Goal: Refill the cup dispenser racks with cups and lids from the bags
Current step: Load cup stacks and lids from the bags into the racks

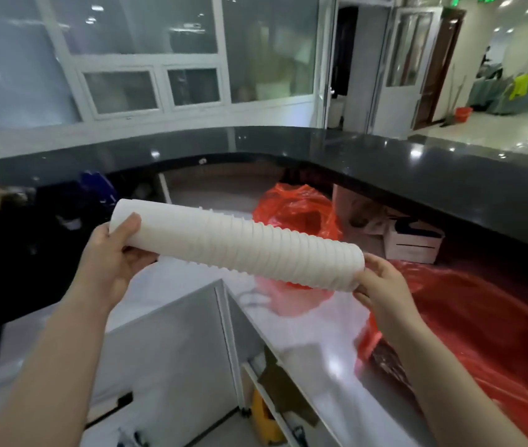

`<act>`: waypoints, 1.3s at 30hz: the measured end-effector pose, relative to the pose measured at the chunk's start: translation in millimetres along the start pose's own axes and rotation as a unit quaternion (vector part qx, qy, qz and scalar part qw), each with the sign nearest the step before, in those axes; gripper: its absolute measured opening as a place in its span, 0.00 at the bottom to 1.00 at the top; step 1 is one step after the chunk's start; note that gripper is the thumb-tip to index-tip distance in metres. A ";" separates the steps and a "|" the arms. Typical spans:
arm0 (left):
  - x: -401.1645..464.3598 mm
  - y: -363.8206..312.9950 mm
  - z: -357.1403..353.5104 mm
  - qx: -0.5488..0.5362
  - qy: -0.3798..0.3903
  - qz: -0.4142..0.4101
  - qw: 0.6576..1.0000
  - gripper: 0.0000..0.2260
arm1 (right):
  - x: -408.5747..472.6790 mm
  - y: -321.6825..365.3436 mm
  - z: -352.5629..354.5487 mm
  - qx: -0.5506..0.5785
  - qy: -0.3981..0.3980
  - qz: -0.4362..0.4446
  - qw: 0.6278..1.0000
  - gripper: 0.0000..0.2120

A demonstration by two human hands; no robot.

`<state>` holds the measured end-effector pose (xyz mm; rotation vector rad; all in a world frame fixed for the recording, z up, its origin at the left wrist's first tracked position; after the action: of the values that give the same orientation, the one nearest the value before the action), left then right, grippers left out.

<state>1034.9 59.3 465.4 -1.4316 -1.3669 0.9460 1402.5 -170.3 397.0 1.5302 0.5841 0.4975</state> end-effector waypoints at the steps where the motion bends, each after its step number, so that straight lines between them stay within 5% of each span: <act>1: -3.8 -13.4 19.3 -0.006 -0.012 -0.009 1.000 0.08 | -6.8 1.9 -18.1 0.003 0.008 0.004 1.000 0.20; 4: -20.2 -53.5 89.2 -0.015 -0.070 -0.041 0.997 0.17 | -36.5 5.1 -82.7 0.020 0.040 0.011 0.999 0.18; 8: -57.9 -111.2 192.4 -0.028 -0.124 -0.115 0.985 0.14 | -97.7 4.6 -185.0 0.036 0.097 0.026 0.994 0.16; 19: -168.4 -281.3 425.0 0.036 -0.187 -0.279 0.941 0.29 | -273.5 48.5 -438.8 0.022 0.293 0.123 0.948 0.07; 30: -140.9 -405.5 476.5 0.077 -0.205 -0.378 0.900 0.29 | -289.7 146.7 -597.4 0.106 0.341 0.113 0.927 0.15; 39: -50.9 -467.6 447.3 0.126 -0.210 -0.454 0.857 0.27 | -213.3 177.3 -715.6 0.066 0.364 0.100 0.924 0.04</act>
<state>467.3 40.8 779.7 -0.2574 -1.8826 0.7515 794.9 245.2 614.4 1.5179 1.0505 1.2314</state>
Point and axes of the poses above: each hand's wrist, its own x-axis towards the middle knuckle, its own z-axis out of the back of the hand, y = z × x, the point moved 9 cm from there along x, towards the middle knuckle, and after that the axes turned 4 degrees about -y, right-handed, at the moved point
